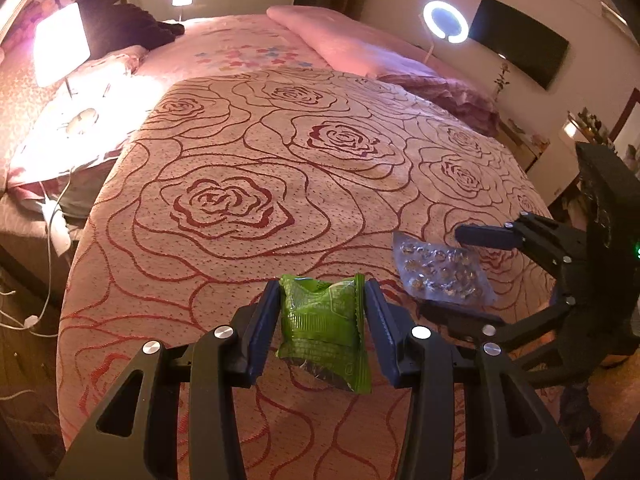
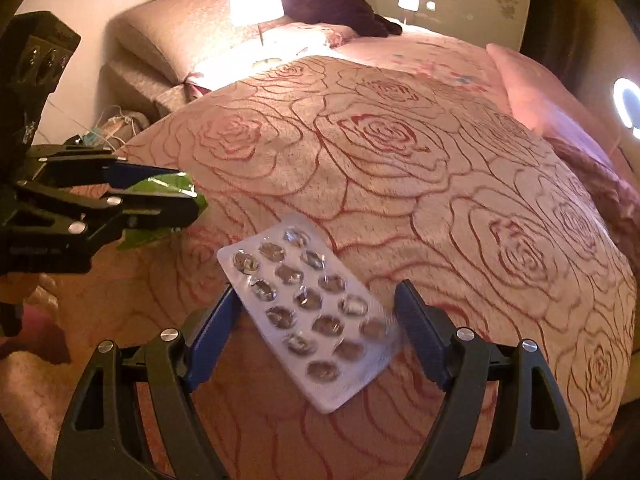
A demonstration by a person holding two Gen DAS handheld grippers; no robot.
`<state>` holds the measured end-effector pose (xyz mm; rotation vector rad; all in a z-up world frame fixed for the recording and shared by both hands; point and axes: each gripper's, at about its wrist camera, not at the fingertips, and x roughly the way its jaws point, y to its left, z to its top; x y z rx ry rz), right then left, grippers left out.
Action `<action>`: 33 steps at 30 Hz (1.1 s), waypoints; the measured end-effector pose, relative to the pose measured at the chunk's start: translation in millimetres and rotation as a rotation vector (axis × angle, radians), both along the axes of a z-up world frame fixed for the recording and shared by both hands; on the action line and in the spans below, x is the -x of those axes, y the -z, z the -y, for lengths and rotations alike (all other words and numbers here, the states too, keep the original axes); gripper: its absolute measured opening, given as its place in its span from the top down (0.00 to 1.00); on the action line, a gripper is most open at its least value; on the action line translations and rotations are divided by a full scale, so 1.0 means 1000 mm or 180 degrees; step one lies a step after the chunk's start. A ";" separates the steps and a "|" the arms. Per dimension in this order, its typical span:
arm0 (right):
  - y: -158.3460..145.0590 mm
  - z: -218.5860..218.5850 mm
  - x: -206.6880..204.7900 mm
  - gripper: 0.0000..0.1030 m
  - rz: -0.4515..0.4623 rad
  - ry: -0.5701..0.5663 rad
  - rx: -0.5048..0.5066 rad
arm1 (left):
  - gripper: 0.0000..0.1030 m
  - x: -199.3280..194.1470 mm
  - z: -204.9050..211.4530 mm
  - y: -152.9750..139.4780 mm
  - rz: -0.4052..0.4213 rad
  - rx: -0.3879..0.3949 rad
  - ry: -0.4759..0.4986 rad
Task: Collect trash
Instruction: 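Grasp the pill blister pack with the right tool, then carry the green packet and blister pack over the red wastebasket and release both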
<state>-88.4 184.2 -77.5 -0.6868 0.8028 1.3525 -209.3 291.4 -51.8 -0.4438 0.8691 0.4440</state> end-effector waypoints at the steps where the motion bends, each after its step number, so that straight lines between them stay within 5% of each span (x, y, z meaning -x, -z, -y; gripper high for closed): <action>1: -0.001 -0.003 0.000 0.26 -0.0011 -0.0006 -0.0007 | 0.60 0.000 0.000 0.000 0.0003 0.0001 -0.0004; 4: -0.002 -0.007 0.001 0.27 0.0007 -0.0020 -0.0039 | 0.60 -0.001 -0.002 0.000 0.0006 0.0011 -0.0007; 8: -0.004 -0.006 0.000 0.46 -0.0011 0.0001 -0.0080 | 0.60 -0.003 -0.001 0.000 0.0007 0.0017 0.0003; 33: -0.012 0.054 -0.038 0.53 -0.0206 0.0792 -0.0253 | 0.60 -0.041 0.030 -0.014 0.0088 -0.0061 0.0289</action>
